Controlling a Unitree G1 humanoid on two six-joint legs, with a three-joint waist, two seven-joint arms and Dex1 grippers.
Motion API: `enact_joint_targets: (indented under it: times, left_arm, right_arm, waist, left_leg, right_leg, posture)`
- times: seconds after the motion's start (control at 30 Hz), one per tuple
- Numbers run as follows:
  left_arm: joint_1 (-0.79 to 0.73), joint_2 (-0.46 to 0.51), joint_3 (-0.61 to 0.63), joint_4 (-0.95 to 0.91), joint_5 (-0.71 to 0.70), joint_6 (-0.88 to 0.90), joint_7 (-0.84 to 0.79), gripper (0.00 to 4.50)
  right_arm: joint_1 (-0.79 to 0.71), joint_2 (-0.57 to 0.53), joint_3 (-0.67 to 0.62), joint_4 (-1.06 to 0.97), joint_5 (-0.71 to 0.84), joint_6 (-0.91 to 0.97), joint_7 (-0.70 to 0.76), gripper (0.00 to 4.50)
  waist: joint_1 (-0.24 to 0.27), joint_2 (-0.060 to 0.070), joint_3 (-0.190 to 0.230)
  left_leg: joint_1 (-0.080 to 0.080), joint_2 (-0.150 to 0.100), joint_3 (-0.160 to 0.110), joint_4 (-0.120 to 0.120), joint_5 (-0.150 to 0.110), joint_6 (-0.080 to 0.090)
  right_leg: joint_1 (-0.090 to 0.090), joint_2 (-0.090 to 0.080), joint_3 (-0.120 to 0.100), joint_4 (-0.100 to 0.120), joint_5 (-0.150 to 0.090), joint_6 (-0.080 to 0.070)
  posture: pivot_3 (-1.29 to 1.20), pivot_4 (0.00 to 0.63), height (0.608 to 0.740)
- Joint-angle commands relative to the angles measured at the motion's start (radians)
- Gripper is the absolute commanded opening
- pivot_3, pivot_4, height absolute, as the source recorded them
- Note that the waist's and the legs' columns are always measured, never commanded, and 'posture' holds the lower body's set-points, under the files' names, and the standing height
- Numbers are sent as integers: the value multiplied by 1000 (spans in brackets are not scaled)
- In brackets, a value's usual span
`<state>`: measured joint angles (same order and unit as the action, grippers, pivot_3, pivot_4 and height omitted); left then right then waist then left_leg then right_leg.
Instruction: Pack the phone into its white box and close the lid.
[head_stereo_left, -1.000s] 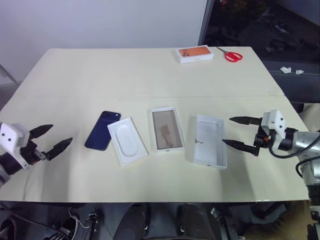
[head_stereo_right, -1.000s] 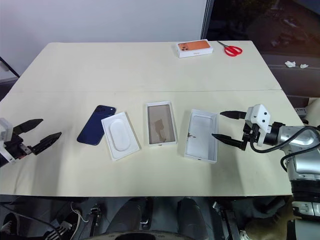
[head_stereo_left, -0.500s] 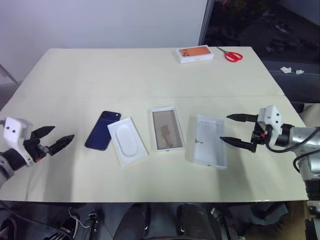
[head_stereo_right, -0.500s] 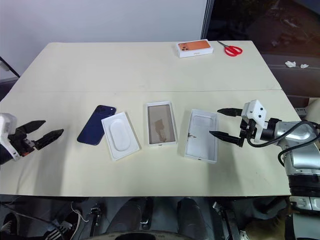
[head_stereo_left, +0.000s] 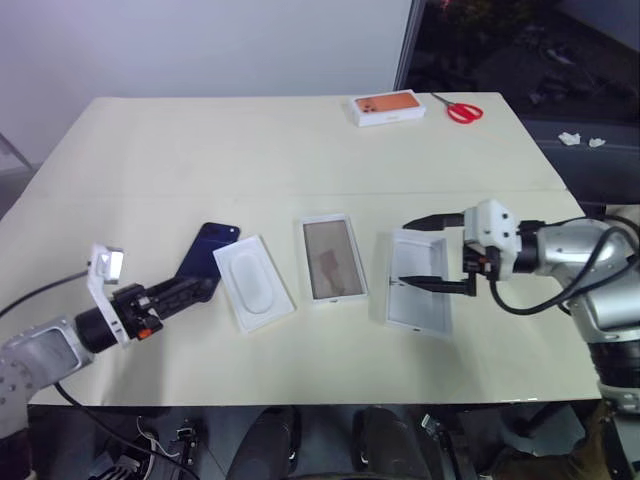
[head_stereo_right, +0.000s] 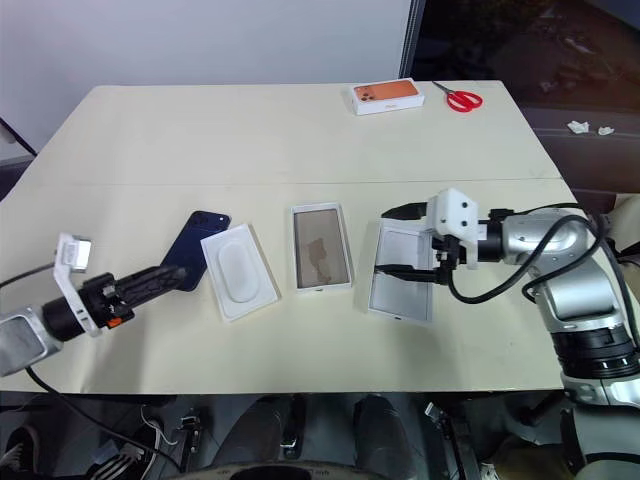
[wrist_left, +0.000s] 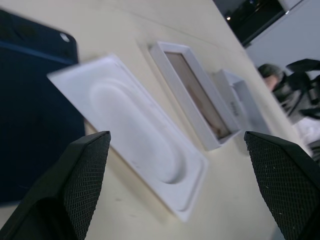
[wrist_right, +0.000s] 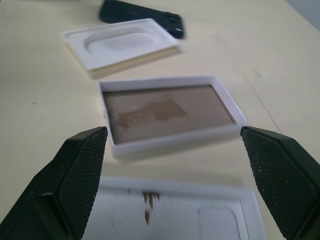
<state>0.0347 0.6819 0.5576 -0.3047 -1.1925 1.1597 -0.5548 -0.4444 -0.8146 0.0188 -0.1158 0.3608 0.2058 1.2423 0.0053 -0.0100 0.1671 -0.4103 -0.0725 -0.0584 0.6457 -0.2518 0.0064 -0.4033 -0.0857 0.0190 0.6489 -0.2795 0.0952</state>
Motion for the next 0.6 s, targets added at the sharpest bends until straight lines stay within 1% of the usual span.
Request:
enact_joint_targets:
  times: [0.03,0.13,0.23,0.3,0.37,0.6]
  left_arm:
    - [11,-34,-10,-33,-57,22,89,4500]
    - [10,-69,1,4,-142,41,149,4500]
    - [31,-101,-15,8,-181,37,190,4500]
    - [55,-108,-29,5,-182,33,196,4500]
    - [68,-114,-55,-6,-146,12,210,4500]
    - [7,-138,-93,51,-151,-7,278,4500]
  right_arm:
    - [-31,11,24,-25,-16,-12,-3,4459]
    - [-45,18,35,10,-25,-25,0,4459]
    - [-52,23,40,23,-30,-37,3,4459]
    - [-56,26,40,27,-31,-45,6,4459]
    - [-64,28,40,35,-30,-48,9,4459]
    - [-75,39,41,53,-48,-81,0,4459]
  waist:
    - [1,0,0]
    - [6,0,0]
    - [6,0,0]
    - [5,0,0]
    - [4,0,0]
    - [7,0,0]
  left_leg:
    - [0,0,0,0,0,0]
    - [0,0,0,0,0,0]
    - [0,0,0,1,0,0]
    - [0,0,0,0,0,0]
    - [0,0,0,0,0,0]
    - [0,0,0,1,0,-1]
  right_leg:
    - [0,0,0,0,0,0]
    - [0,0,0,0,0,0]
    - [0,0,0,0,0,0]
    - [0,0,0,0,0,0]
    - [0,0,0,0,0,0]
    - [0,0,0,0,0,0]
  posture:
    - [0,150,740]
    - [0,150,740]
    - [0,150,740]
    - [0,150,740]
    - [0,150,740]
    - [0,150,740]
